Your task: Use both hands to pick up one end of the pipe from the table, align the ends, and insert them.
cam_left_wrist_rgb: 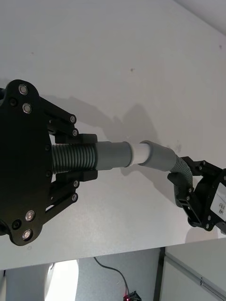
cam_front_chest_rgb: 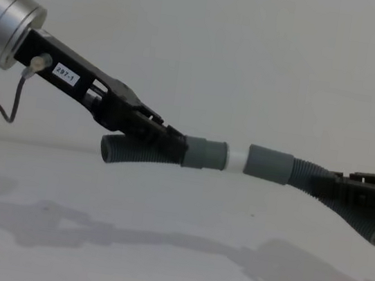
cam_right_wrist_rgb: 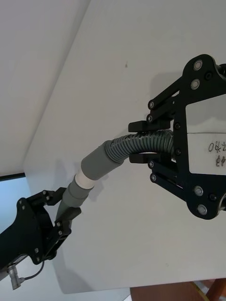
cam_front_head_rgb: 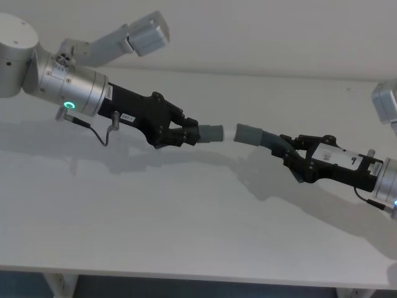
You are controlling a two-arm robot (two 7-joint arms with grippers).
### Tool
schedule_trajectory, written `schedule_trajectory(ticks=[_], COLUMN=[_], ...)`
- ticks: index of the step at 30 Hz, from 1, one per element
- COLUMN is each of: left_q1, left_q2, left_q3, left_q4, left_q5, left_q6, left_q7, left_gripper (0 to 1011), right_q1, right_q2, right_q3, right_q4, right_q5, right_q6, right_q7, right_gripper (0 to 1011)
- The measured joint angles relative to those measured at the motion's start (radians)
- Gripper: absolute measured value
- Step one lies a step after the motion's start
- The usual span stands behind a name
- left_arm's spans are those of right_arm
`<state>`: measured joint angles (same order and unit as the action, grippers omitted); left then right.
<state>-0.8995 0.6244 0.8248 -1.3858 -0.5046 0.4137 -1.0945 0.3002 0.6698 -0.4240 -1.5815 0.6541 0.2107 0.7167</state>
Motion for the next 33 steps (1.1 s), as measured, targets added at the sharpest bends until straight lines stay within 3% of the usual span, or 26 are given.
schedule_trajectory(ticks=[33], left_q1=[-0.004], left_q2=[0.002], left_q3=[0.016], left_q4=[-0.007], left_q5=[-0.002], left_q6=[0.008], left_q7=[0.017], left_gripper=[313], right_q1=[0.001], right_q2=[0.004], right_q3=[-0.005], right_q4=[0.005], right_q5=[0.022], right_q6=[-0.012], right_q7=[0.012], right_gripper=[256])
